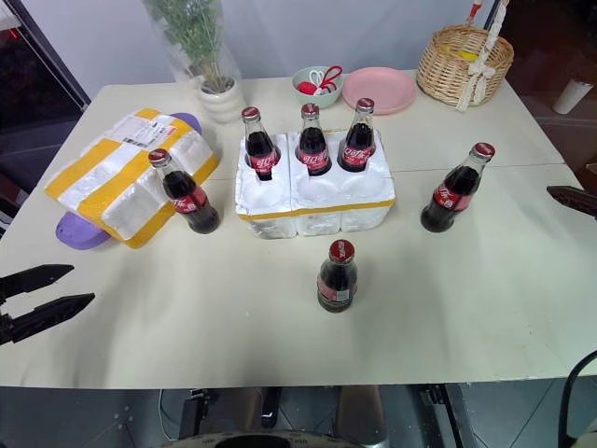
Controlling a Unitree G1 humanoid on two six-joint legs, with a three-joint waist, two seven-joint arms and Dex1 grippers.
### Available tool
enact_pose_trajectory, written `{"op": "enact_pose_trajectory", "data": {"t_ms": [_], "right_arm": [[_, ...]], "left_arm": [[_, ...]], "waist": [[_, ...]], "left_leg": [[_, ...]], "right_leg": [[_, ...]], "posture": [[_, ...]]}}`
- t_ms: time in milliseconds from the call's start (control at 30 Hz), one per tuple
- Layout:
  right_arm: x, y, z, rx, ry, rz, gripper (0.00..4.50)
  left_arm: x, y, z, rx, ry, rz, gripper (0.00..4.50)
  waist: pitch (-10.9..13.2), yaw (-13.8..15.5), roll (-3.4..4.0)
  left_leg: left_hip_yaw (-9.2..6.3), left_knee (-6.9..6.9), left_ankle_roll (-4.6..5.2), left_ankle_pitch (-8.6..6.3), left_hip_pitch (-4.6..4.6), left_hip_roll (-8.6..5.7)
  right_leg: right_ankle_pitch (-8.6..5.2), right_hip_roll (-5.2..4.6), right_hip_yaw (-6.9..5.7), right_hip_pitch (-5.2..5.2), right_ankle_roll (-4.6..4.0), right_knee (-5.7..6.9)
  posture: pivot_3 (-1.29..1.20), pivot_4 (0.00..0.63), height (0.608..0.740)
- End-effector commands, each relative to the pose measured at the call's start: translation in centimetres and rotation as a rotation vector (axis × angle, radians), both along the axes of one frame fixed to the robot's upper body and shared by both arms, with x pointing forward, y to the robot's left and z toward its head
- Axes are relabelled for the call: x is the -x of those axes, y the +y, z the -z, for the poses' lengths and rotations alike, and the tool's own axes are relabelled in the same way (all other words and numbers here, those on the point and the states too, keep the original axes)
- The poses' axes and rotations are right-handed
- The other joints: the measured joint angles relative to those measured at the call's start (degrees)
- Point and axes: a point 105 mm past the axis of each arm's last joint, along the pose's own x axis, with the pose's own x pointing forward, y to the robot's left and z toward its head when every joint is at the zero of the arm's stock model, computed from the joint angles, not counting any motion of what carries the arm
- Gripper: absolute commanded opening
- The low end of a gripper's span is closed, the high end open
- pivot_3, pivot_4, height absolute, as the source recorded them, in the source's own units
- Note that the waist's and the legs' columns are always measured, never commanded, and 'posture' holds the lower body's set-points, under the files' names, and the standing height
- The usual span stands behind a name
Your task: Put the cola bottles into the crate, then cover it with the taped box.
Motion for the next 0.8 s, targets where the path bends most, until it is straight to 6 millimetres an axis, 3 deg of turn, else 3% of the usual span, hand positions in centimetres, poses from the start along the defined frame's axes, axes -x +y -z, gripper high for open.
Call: {"op": "enact_pose_trajectory", "data": {"t_ms": [33, 800], "right_arm": [[0.1, -0.1, -1.2, 0.015, -0.043, 0.002, 4.50], [0.3, -0.3, -0.6, 0.002, -0.044, 0.017, 4.50]], "left_arm": [[-0.4, 0.2, -0.3, -0.064, -0.040, -0.010, 4.43], [-1.5, 0.6, -0.1, -0.049, -0.040, -0.042, 4.43]], "waist": [[0.00, -0.01, 0.00], [-0.01, -0.04, 0.01]], "left_leg": [[0.00, 0.00, 0.00, 0.00, 0.00, 0.00], [0.03, 0.00, 0.00, 0.00, 0.03, 0.00]], "right_leg": [[0.00, 0.00, 0.00, -0.01, 0.00, 0.00], [0.02, 0.01, 0.03, 0.00, 0.03, 0.03]], "posture": [[0.00, 0.150, 0.737], [0.00, 0.150, 0.737]]}}
